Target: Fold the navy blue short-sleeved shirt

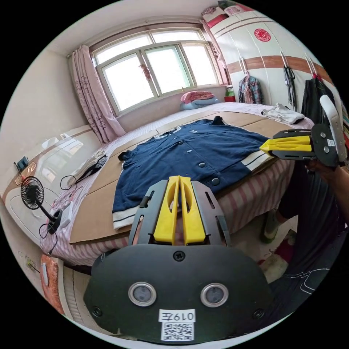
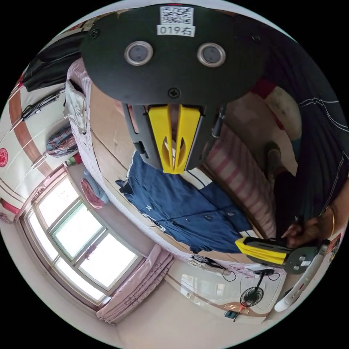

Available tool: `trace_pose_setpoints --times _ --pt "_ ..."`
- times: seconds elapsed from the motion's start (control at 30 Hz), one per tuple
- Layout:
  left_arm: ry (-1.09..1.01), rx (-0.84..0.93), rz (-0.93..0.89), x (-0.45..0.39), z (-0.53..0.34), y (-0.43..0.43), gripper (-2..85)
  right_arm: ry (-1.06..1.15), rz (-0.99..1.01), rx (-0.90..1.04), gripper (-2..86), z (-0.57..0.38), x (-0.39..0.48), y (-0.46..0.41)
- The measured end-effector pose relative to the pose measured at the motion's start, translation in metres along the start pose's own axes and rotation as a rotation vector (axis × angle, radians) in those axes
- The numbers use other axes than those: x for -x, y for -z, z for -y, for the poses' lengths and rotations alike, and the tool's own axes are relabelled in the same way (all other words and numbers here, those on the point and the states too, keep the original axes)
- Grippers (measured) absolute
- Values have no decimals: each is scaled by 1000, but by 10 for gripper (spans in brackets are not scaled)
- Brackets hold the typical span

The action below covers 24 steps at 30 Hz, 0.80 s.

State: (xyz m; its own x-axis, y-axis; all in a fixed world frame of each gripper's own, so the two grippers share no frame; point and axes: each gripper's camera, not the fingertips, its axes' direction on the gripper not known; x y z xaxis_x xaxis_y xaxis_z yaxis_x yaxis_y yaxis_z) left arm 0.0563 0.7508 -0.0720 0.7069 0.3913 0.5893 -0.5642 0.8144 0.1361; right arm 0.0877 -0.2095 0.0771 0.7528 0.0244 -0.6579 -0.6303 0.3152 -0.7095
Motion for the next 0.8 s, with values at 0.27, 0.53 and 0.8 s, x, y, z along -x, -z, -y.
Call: trace_pose_setpoints --times 0.27,0.53,0.8 --pt "238 45 57 87 -32 41 66 -453 167 12 58 -33 -24 -8" --pt "540 109 -29 149 -88 56 68 -515 182 27 67 -13 31 -28" --pt "553 208 -68 155 -91 57 65 -181 104 -62 58 34 85 1"
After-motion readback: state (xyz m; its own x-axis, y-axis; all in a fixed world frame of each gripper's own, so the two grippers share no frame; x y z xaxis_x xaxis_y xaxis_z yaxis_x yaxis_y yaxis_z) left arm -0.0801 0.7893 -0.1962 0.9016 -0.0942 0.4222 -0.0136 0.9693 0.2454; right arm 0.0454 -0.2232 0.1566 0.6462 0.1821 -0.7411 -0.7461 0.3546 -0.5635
